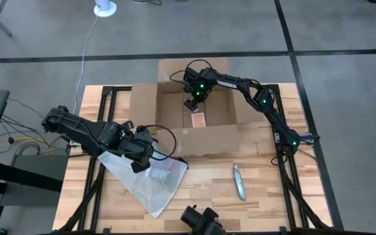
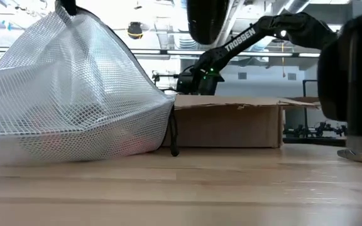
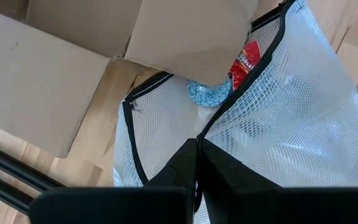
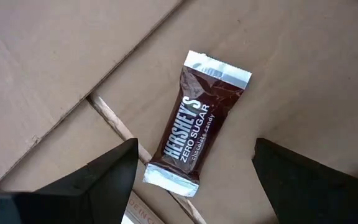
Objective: Unpack boxes
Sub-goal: Put the brown candy into the transparent zip bag
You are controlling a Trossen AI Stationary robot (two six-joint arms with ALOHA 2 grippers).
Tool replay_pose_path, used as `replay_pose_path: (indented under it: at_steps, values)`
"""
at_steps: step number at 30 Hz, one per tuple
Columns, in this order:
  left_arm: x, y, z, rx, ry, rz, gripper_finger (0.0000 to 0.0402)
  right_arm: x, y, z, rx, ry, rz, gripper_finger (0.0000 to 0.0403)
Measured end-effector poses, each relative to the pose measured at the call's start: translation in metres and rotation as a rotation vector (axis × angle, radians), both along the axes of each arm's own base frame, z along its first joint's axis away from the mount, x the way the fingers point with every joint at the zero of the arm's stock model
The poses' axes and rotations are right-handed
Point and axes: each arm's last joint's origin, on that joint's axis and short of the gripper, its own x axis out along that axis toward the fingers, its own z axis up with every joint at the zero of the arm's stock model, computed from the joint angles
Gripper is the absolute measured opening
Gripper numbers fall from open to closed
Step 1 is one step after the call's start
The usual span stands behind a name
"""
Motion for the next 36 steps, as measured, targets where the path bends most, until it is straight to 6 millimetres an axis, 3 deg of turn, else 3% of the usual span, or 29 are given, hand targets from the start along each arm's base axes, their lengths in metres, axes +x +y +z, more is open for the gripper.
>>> replay_pose_path:
  at_steps: [14, 23, 32, 36]
  values:
    - [0.000, 0.000, 0.000, 0.012, -0.007, -0.001, 0.0000, 0.012, 0.016, -0.001, 0.015, -0.048, 0.125, 0.0109]
    - [0.000, 0.000, 0.000, 0.012, -0.009, 0.002, 0.0000, 0.003, 0.008, -0.002, 0.015, -0.032, 0.164, 0.0012]
    - [0.001, 0.000, 0.000, 0.013, -0.009, 0.001, 0.0000, -0.001, 0.004, -0.001, -0.002, -0.040, 0.216, 0.0000]
    - [0.000, 0.000, 0.000, 0.016, -0.007, -0.007, 0.0000, 0.000, 0.003, 0.012, -0.010, -0.041, 0.248, 0.0000]
